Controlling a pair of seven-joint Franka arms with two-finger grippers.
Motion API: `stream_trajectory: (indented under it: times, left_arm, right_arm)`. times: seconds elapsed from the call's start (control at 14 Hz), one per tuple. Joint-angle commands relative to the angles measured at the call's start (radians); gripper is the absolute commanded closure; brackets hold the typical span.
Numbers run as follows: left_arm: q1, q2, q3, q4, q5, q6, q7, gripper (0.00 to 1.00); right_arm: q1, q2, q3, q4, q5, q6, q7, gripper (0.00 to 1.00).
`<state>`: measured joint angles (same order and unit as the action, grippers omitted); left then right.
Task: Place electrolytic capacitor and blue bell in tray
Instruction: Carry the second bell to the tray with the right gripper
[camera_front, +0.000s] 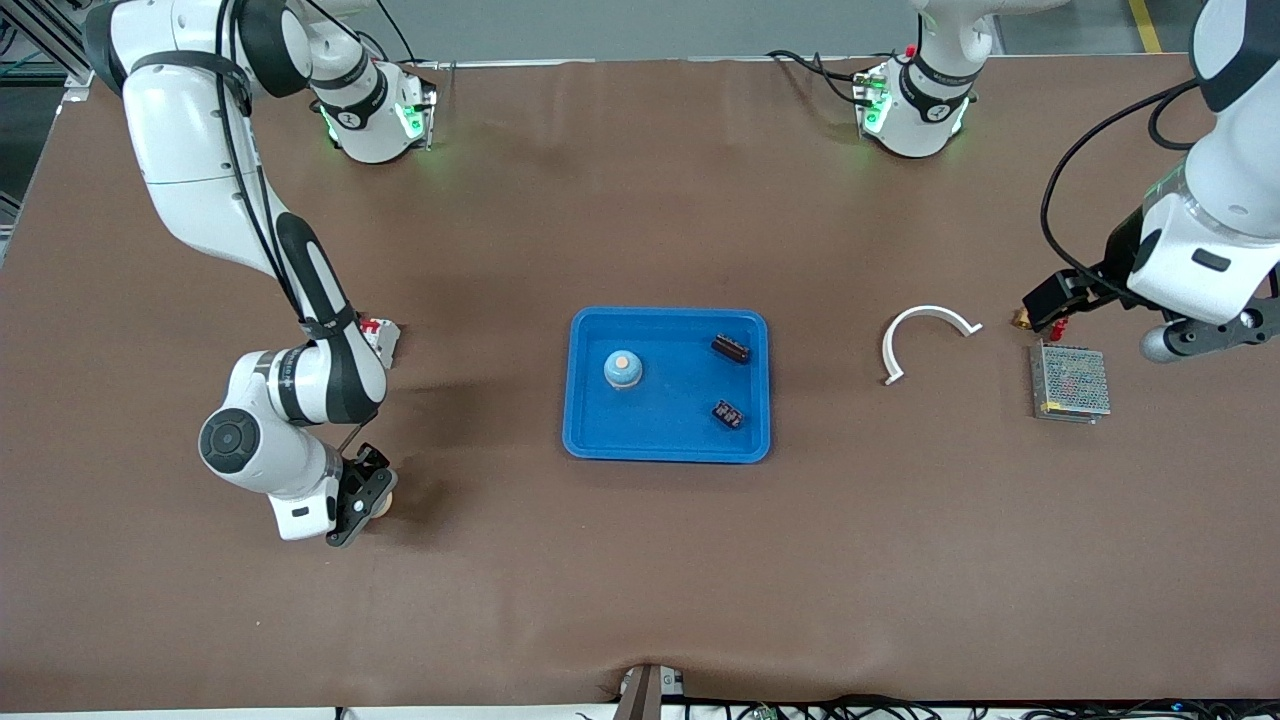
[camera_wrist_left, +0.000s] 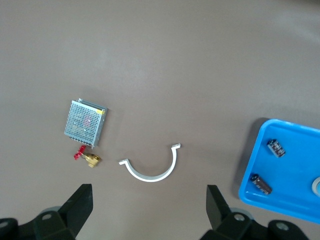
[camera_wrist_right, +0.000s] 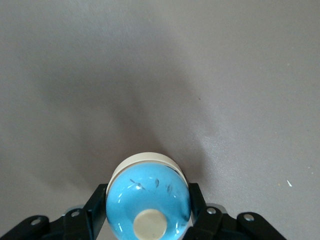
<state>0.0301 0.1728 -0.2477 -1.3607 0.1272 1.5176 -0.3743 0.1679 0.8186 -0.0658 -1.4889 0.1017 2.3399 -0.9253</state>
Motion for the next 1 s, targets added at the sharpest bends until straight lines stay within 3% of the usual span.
stream_trajectory:
  times: [0.0, 0.14, 0.5, 0.64, 0.93]
  left_arm:
    - [-0.033, -0.029, 0.054, -0.021, -0.006, -0.008, 0.115, 0.00]
    - [-0.044, -0.041, 0.108, -0.024, -0.020, -0.007, 0.123, 0.00]
    - [-0.056, -0.107, 0.113, -0.083, -0.023, -0.008, 0.123, 0.00]
    - [-0.056, -0.121, 0.120, -0.100, -0.052, -0.011, 0.121, 0.00]
    - [-0.111, -0.168, 0.214, -0.145, -0.101, -0.011, 0.123, 0.00]
  right_arm:
    - [0.027, -0.035, 0.009, 0.038, 0.012, -0.117, 0.118, 0.44]
    - [0.070, -0.056, 0.012, 0.071, 0.012, -0.204, 0.244, 0.44]
    - [0.194, -0.093, 0.021, 0.088, 0.024, -0.292, 0.683, 0.44]
    - [0.229, -0.111, 0.043, 0.088, 0.030, -0.289, 0.842, 0.43]
    - [0.312, -0.110, 0.049, 0.088, 0.033, -0.266, 1.110, 0.43]
